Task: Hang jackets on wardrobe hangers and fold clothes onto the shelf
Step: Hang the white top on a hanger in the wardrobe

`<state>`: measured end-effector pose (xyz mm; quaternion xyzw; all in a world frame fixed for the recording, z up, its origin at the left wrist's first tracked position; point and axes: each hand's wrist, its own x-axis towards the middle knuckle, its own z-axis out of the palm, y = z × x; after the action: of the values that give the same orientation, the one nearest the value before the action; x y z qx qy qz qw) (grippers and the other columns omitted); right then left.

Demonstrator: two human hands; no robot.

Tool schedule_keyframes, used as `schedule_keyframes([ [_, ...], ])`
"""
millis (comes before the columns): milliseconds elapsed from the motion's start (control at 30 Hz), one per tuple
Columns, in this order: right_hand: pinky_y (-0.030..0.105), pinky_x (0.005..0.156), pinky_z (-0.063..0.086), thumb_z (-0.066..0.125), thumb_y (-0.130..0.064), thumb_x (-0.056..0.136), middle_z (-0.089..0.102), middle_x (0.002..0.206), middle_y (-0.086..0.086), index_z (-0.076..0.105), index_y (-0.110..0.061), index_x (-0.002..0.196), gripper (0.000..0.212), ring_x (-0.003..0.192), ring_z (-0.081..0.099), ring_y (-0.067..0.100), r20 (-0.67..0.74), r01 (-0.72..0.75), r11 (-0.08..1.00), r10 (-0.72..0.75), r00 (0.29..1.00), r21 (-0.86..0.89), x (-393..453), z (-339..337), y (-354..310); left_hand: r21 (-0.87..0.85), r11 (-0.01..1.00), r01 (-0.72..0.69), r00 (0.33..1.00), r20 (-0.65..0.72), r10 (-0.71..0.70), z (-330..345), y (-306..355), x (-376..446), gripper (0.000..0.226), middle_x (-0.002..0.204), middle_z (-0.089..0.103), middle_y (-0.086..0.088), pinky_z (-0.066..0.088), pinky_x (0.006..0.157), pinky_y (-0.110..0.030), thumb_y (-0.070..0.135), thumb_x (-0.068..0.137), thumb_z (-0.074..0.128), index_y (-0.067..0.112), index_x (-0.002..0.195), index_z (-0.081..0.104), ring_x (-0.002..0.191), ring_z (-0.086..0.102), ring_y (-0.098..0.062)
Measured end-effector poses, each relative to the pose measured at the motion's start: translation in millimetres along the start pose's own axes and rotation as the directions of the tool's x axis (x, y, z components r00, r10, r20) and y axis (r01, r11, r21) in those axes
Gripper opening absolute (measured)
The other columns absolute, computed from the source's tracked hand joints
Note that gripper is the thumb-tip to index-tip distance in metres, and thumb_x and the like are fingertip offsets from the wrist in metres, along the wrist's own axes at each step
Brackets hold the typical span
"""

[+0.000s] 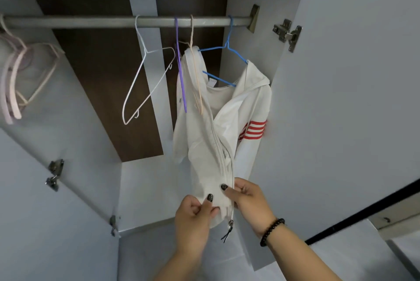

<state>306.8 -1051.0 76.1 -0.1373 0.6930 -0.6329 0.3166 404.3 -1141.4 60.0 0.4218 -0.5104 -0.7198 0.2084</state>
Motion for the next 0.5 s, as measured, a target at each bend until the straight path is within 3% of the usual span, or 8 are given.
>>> schedule_keyframes([
  [100, 0.037, 0.09, 0.05, 0.061, -0.012, 0.09, 0.068, 0.108, 0.022, 0.067, 0.001, 0.109, 0.023, 0.1, 0.066, 0.027, 0.176, -0.029, 0.998, 0.019, 0.984, 0.05, -2.2, -3.2, -3.6, -0.015, 1.0, -0.012, 1.0, 0.0, 0.012, -4.6, 6.8, -2.4, 0.032, 0.074, 0.059, -0.035, 0.052, 0.065, -0.027, 0.008, 0.092, 0.062, 0.007, 0.073, 0.036, 0.076, 0.074, -0.023],
  [133, 0.037, 0.095, 0.048, 0.056, -0.007, 0.09, 0.069, 0.112, 0.016, 0.067, -0.004, 0.113, 0.026, 0.108, 0.064, 0.028, 0.215, -0.042, 0.996, 0.024, 0.976, 0.08, -2.3, -4.1, -1.0, -0.023, 1.0, -0.012, 1.0, -0.005, 0.012, -5.7, 9.6, -2.6, 0.03, 0.083, 0.061, -0.039, 0.05, 0.068, -0.029, 0.007, 0.093, 0.061, 0.007, 0.074, 0.037, 0.076, 0.074, -0.023],
  [200, 0.032, 0.092, 0.048, 0.051, -0.006, 0.091, 0.068, 0.117, 0.011, 0.067, -0.007, 0.116, 0.03, 0.113, 0.061, 0.025, 0.254, -0.095, 0.97, 0.036, 0.967, 0.225, -7.0, -1.6, 1.4, -0.044, 0.999, -0.019, 0.999, -0.027, 0.018, -7.8, 13.3, -1.1, 0.028, 0.091, 0.059, -0.043, 0.045, 0.073, -0.034, 0.004, 0.093, 0.06, 0.008, 0.076, 0.038, 0.078, 0.074, -0.023],
  [300, 0.031, 0.084, 0.049, 0.053, -0.02, 0.088, 0.067, 0.117, 0.013, 0.069, -0.008, 0.114, 0.033, 0.11, 0.059, 0.024, 0.205, -0.206, 0.878, 0.127, 0.97, 0.432, -7.6, 6.5, 12.8, -0.067, 0.997, -0.035, 0.999, -0.037, 0.032, -8.0, 15.7, 4.2, 0.03, 0.08, 0.057, -0.039, 0.053, 0.074, -0.034, 0.001, 0.093, 0.059, 0.008, 0.073, 0.037, 0.079, 0.074, -0.029],
  [400, 0.031, 0.079, 0.049, 0.06, -0.003, 0.085, 0.068, 0.111, 0.021, 0.07, -0.006, 0.111, 0.028, 0.096, 0.063, 0.025, 0.144, -0.209, 0.878, 0.162, 0.976, 0.431, -6.6, 13.6, 18.6, -0.064, 0.996, -0.058, 0.998, -0.03, 0.056, -6.2, 16.4, 7.4, 0.034, 0.066, 0.05, -0.017, 0.057, 0.063, -0.023, -0.003, 0.089, 0.062, 0.007, 0.068, 0.037, 0.075, 0.072, -0.035],
  [500, 0.029, 0.071, 0.048, 0.065, 0.003, 0.083, 0.069, 0.101, 0.02, 0.066, -0.003, 0.107, 0.024, 0.081, 0.064, 0.019, 0.039, -0.276, 0.86, 0.288, 0.957, 0.428, -6.4, 20.4, 13.9, 0.005, 0.997, -0.081, 0.997, -0.022, 0.081, -6.6, 18.8, 8.0, 0.034, 0.058, 0.043, -0.012, 0.052, 0.055, -0.017, -0.008, 0.084, 0.064, 0.005, 0.065, 0.04, 0.055, 0.061, -0.019],
])
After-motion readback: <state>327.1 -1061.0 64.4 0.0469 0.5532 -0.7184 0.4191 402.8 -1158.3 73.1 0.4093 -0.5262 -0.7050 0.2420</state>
